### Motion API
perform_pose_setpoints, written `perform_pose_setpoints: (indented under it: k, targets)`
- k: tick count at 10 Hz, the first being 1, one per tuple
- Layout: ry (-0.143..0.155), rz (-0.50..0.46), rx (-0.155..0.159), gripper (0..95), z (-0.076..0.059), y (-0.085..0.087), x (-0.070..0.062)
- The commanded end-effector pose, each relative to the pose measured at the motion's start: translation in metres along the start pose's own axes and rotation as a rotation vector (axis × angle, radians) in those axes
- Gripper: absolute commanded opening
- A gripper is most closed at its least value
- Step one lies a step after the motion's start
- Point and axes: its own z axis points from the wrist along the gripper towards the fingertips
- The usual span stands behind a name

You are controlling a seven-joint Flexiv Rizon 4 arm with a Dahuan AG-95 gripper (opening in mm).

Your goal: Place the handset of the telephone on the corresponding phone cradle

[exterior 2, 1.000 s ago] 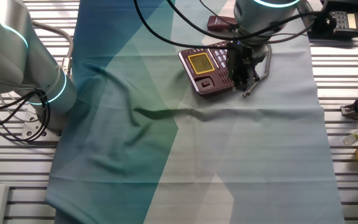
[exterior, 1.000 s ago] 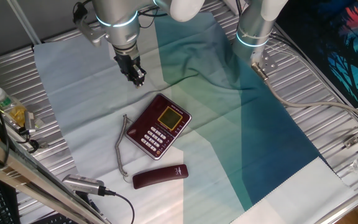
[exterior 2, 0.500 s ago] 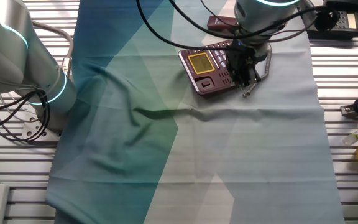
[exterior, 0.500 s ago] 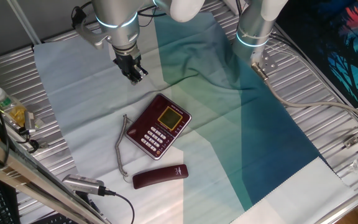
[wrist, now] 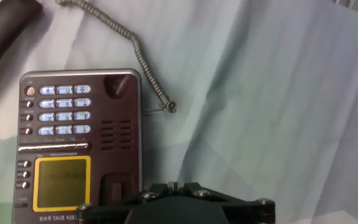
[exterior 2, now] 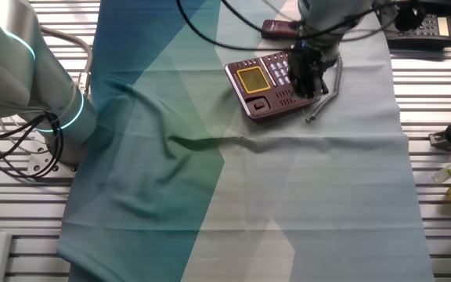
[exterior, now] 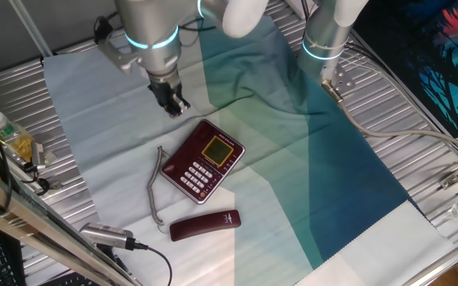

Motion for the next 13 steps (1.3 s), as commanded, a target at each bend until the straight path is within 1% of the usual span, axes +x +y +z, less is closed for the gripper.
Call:
perform_pose_setpoints:
  k: [1,2,5,8,11,13]
  targets:
    - [0.009,0.029,-0.012,0.0,-0.005,0.013,-0.019]
    - [0.015,0.034,-0.011,0.0,-0.006,0.015,-0.023]
    - [0.018,0.051,-0.012,0.0,-0.011,0.024,-0.037]
    - [0.022,0.049,-0.011,0.0,-0.011,0.025,-0.037]
    - [0.019,0.056,-0.020,0.0,-0.011,0.024,-0.037]
    - [0.028,0.060,-0.019,0.0,-0.011,0.024,-0.037]
